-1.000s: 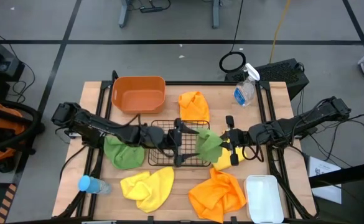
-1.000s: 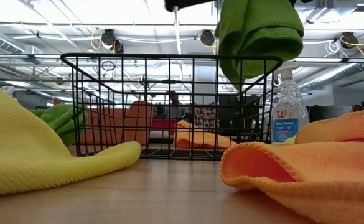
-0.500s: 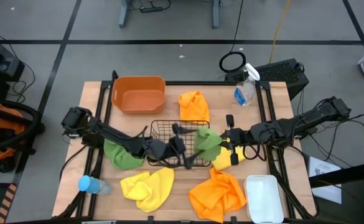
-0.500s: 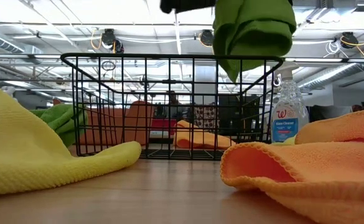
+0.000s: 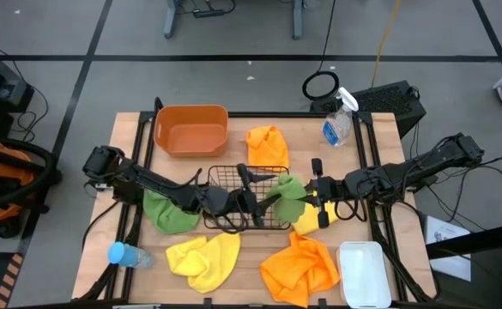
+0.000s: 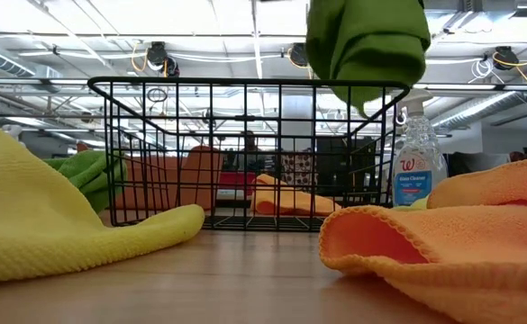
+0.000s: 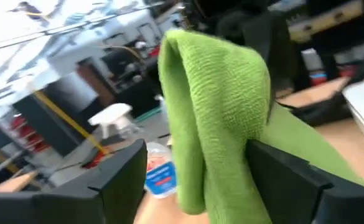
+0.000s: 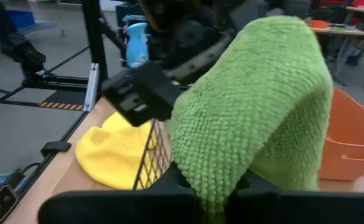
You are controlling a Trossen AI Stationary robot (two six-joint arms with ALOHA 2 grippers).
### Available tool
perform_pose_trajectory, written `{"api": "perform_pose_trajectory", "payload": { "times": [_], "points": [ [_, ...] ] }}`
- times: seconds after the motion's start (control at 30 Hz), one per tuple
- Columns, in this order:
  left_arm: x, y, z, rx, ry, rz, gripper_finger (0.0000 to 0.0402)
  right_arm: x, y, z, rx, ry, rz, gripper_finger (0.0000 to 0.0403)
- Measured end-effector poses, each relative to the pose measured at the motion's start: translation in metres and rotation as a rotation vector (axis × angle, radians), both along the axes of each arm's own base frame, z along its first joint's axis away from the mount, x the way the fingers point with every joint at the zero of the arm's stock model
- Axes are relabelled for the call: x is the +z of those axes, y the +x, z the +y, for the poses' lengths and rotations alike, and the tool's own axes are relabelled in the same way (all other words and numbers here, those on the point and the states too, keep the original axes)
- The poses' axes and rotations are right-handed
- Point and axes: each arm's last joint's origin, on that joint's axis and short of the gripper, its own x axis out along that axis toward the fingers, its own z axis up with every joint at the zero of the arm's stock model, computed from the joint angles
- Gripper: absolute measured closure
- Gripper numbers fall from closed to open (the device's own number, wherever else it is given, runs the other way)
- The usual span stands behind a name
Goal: Sort microfiber towel by color & place in baskets
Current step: Put the right green microfiber cloth into the orange bin
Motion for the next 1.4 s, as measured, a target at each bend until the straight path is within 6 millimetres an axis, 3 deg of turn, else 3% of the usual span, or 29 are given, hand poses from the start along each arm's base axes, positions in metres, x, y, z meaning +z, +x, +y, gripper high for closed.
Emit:
{"api": "perform_pose_trajectory", "payload": {
  "times": [0.23, 0.7, 0.9, 1.0, 1.23, 1.4],
  "points": [
    [0.006, 0.004, 0.025, -0.182, -0.151, 0.06, 0.0123, -0.002, 0.0, 0.002, 0.065, 0.008, 0.019, 0.0401],
    [0.014, 0.004, 0.05, -0.399, -0.2, 0.051, 0.0122, -0.007, -0.002, 0.002, 0.103, -0.057, 0.074, 0.0401],
    [0.017, 0.002, 0.067, -0.688, -0.285, 0.076, 0.0123, 0.005, -0.002, 0.002, 0.109, -0.096, 0.077, 0.0401],
    [0.016, 0.002, 0.071, -0.719, -0.298, 0.083, 0.0129, 0.011, -0.002, 0.002, 0.113, -0.123, 0.078, 0.0401],
    [0.02, 0.004, 0.072, -0.695, -0.268, 0.025, 0.0177, 0.019, -0.002, 0.001, 0.125, -0.185, 0.067, 0.0401],
    [0.024, 0.004, 0.064, -0.698, -0.246, -0.009, 0.0269, 0.023, -0.002, 0.001, 0.127, -0.195, 0.067, 0.0401]
  ]
}}
